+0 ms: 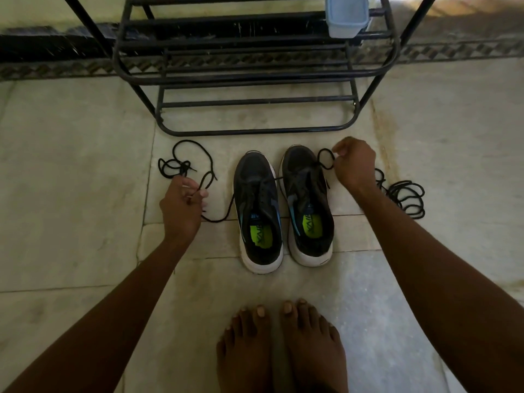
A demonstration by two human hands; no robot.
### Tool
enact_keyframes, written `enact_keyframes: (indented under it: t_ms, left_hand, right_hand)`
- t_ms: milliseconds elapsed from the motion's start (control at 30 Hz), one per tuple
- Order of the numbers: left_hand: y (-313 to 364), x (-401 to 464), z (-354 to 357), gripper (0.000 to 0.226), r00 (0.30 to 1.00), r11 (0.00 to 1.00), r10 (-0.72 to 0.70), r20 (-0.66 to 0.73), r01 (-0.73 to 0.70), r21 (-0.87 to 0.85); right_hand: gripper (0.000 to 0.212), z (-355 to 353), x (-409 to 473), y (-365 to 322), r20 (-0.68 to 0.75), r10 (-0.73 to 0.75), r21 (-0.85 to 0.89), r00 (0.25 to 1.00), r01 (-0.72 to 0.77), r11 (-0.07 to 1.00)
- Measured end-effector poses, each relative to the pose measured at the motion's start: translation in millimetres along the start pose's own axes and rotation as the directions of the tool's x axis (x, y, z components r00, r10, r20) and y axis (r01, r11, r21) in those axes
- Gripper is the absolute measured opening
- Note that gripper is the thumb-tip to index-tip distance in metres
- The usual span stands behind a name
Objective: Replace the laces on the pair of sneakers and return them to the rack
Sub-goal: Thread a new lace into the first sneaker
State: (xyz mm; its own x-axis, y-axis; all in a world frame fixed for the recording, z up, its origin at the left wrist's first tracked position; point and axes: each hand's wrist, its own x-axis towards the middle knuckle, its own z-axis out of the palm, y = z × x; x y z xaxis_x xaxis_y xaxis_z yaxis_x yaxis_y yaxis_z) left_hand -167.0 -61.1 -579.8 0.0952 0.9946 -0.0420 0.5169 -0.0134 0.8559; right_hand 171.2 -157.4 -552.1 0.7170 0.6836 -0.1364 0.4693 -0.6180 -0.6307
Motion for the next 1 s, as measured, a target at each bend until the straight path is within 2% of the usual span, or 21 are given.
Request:
enact_keyframes:
  t_ms: [167, 267, 400, 633, 800, 1000]
  left_hand:
    - [0, -4, 2, 0.024, 0.996, 0.999, -0.014, 0.09, 0.018, -0.041]
    - [-1, -6, 4, 0.033, 0.992, 1.0, 0.008, 0.124, -0.011, 0.02]
    - [-2, -3, 6, 0.023, 0.991, 0.991, 0.048, 0.127, -0.064, 0.121]
    - [3, -2, 5, 0.017, 0.995, 0.986, 0.042, 0.095, -0.056, 0.154]
    - [1, -3, 4, 0.028, 0.994, 0.985, 0.056, 0.098, -0.071, 0.156]
    - [-3, -2, 2, 0.033, 0.991, 0.979, 0.104, 0.08, -0.116, 0.166]
  right_hand:
    - [0.025, -5, 6, 22, 0.115, 0.086, -0.063, 0.99, -0.079, 0.995]
    - [0.02, -1, 8, 29, 0.214, 0.081, -0.08, 0.973, -0.065, 0.995]
    - [0.009, 4, 8, 32, 0.316, 0.068, -0.154, 0.946, -0.019, 0.988]
    - [0.005, 8, 10, 35, 0.297, 0.062, -0.242, 0.953, 0.013, 0.97]
    - [0.014, 11, 8, 29, 0.274, 0.097, -0.266, 0.957, -0.021, 0.964]
    - [0.021, 13, 3, 17, 0.263, 0.083, -0.361, 0.961, 0.018, 0.932]
